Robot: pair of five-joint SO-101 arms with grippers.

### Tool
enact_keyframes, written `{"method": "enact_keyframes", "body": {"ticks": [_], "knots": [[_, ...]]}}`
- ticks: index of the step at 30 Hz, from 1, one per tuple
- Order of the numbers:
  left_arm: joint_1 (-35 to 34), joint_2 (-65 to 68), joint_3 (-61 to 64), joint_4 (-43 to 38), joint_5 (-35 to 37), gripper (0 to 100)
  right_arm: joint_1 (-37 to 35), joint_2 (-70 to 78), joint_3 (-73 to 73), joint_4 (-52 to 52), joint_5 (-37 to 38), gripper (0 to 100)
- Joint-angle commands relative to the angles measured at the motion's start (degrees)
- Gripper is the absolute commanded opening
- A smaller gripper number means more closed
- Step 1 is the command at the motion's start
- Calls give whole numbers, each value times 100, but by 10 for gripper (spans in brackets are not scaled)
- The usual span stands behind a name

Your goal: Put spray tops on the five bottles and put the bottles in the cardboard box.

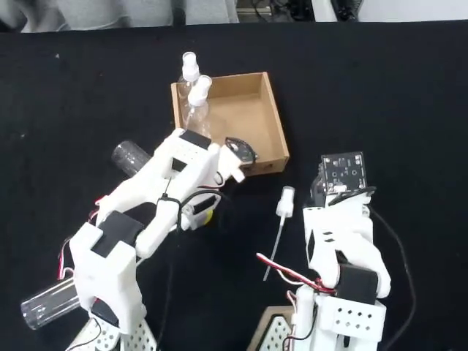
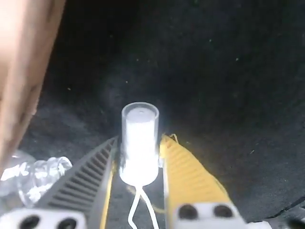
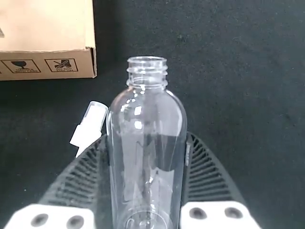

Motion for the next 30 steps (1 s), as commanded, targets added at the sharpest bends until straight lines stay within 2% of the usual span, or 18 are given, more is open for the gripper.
{"method": "enact_keyframes", "body": {"ticks": [1, 6, 18, 30], "knots": [[101, -88, -295, 211, 202, 29, 202, -127, -31, -149, -9, 77], [136, -97, -488, 651, 246, 28, 202, -127, -31, -149, -9, 77], [163, -132, -1543, 1662, 879, 28, 202, -127, -13, -149, -9, 77], [215, -2189, -1130, 1864, 1143, 29, 202, -127, -13, -149, -9, 77]]}}
